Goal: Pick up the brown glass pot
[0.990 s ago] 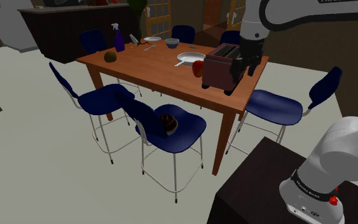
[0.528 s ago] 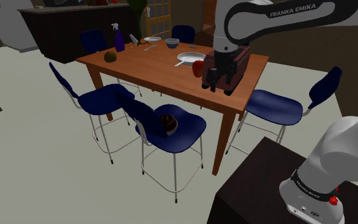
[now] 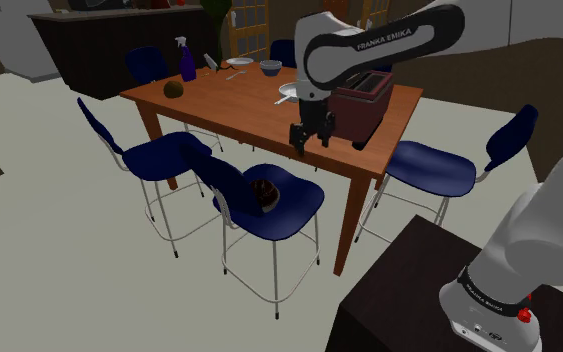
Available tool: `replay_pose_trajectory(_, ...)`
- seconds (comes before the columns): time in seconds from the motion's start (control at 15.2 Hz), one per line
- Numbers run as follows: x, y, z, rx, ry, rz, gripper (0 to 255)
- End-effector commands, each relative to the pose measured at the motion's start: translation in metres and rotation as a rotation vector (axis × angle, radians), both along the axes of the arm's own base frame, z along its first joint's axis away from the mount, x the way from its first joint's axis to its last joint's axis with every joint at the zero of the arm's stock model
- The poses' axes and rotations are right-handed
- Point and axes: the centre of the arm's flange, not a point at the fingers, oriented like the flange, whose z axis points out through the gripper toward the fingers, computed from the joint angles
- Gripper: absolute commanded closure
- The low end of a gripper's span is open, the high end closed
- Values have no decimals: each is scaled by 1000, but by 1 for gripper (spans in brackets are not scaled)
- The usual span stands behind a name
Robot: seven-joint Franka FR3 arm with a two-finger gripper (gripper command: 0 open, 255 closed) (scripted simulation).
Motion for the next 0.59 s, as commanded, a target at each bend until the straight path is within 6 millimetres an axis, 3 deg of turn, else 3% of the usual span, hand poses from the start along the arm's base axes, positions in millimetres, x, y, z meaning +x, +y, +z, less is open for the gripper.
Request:
replay_pose_trajectory(0.0, 20, 11, -13, 10, 14, -2, 0)
replay_pose_trajectory(0.53, 100, 56, -73, 50, 70, -8, 0)
